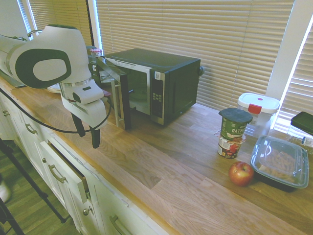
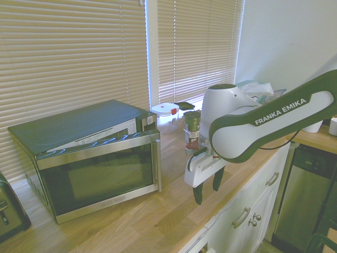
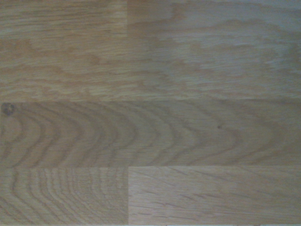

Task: Close the microwave

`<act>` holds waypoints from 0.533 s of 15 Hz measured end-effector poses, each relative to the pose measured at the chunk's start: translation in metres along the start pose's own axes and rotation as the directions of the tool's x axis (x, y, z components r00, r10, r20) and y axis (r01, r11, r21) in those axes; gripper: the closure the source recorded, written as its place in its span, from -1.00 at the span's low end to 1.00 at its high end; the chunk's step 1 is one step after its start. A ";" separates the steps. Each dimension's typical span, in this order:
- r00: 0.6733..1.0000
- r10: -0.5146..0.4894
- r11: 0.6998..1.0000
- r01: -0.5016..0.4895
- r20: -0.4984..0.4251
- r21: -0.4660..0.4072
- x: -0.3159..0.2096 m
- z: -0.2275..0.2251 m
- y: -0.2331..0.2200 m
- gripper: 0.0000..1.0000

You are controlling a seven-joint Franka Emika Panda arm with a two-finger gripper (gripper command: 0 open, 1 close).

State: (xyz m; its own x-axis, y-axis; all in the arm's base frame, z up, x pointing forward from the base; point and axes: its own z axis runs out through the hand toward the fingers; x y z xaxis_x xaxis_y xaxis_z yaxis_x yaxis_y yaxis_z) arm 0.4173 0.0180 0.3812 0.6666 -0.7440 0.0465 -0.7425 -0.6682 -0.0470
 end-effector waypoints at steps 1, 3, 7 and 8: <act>1.000 0.000 1.000 0.000 0.001 -0.002 0.000 0.001 0.000 -1.00; 1.000 -0.009 1.000 0.009 0.003 -0.011 -0.001 0.005 -0.001 -1.00; 0.996 -0.081 0.997 0.081 -0.025 0.005 -0.014 0.002 -0.016 -1.00; 0.994 -0.099 0.995 0.100 -0.038 0.010 -0.018 -0.002 -0.022 -1.00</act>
State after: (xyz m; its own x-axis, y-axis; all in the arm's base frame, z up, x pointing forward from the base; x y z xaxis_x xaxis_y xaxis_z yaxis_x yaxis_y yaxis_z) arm 0.4214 0.0464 0.3835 0.7339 -0.6735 0.0884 -0.6718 -0.7389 -0.0524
